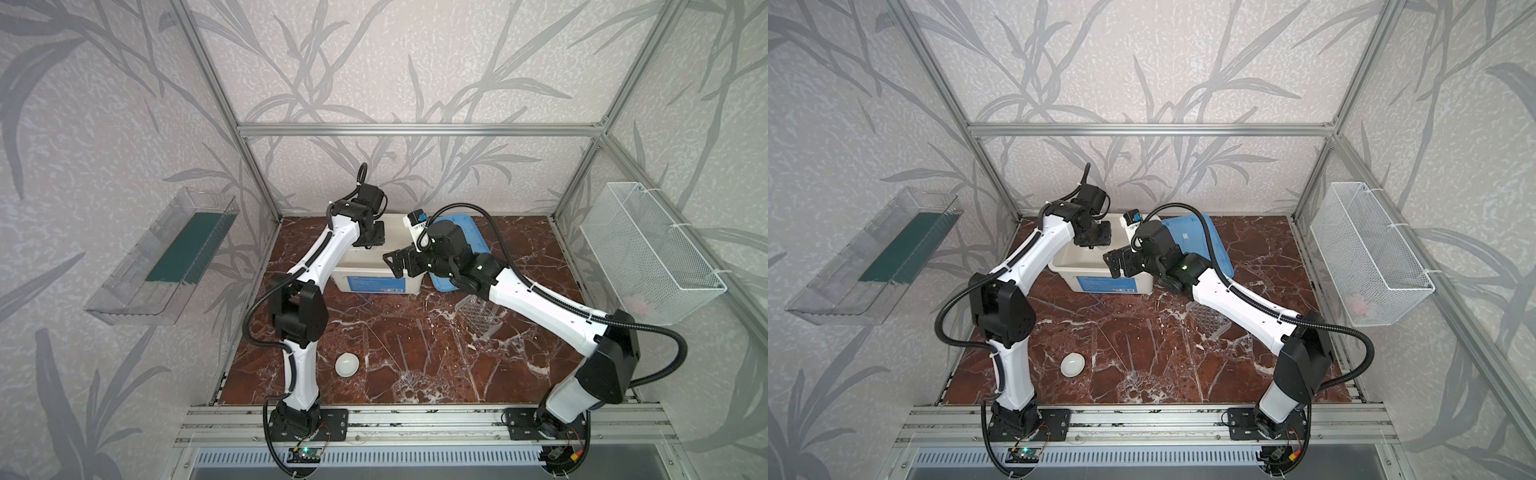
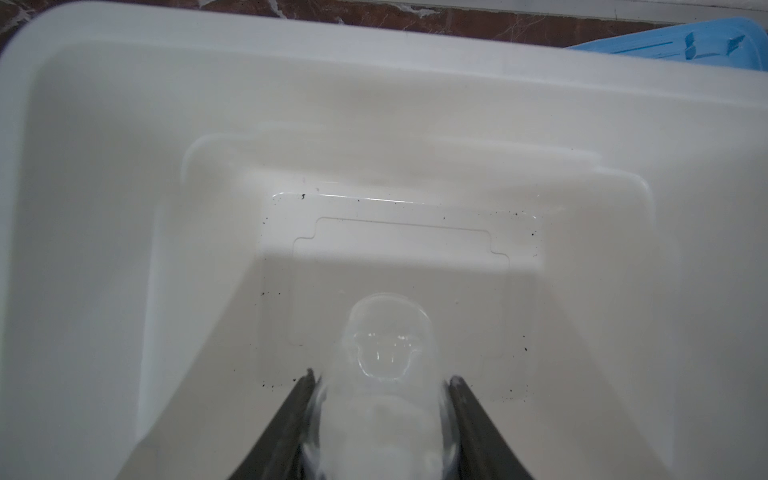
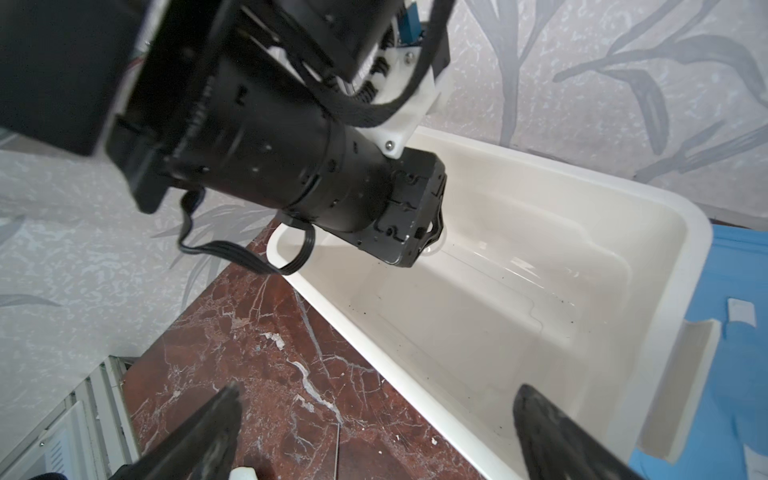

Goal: Organize the chemistry lab equipment
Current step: 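Carry the jar over the bin with the left gripper while the right gripper follows, then lower the jar into the white bin and open the left gripper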

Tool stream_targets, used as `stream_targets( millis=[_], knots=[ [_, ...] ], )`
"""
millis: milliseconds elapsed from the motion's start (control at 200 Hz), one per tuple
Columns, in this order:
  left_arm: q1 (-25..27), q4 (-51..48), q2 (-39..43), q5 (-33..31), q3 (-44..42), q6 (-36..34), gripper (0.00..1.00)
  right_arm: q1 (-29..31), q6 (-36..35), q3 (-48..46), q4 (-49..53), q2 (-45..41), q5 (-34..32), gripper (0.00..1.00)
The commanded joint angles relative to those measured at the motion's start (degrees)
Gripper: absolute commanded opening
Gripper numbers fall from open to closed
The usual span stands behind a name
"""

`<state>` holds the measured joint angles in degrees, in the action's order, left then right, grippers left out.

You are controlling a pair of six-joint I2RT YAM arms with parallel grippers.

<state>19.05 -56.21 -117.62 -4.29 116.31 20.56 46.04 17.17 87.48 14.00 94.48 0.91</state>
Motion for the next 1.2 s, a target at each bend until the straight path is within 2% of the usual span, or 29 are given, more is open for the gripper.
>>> stream_targets(
  millis=[0, 80, 895, 999, 1199],
  knots=[
    [-0.15, -5.59, -5.01, 0.42, 6.56, -0.91, 0.34, -0.77, -5.59, 4.92, 6.86, 1.24, -2.57, 1.00],
    [-0.15, -6.92, -7.85, 0.07, 9.64, -0.79, 0.34, -1.25, -7.31, 5.41, 6.73, 1.32, -2.49, 1.00],
    [0.46, -4.35, -18.02, -0.62, 12.94, 1.21, 0.37, -2.89, -7.94, 1.88, 5.07, 2.99, -1.01, 0.99],
    [0.54, -5.07, -17.38, -1.71, 12.58, 1.82, 0.38, -2.84, -7.54, 1.09, 4.72, 2.99, -0.82, 0.99],
    [1.12, -1.76, -10.29, -1.64, 6.56, 2.63, 0.37, -2.89, -7.41, -0.03, 4.34, 2.66, -0.97, 0.99]
  ],
)
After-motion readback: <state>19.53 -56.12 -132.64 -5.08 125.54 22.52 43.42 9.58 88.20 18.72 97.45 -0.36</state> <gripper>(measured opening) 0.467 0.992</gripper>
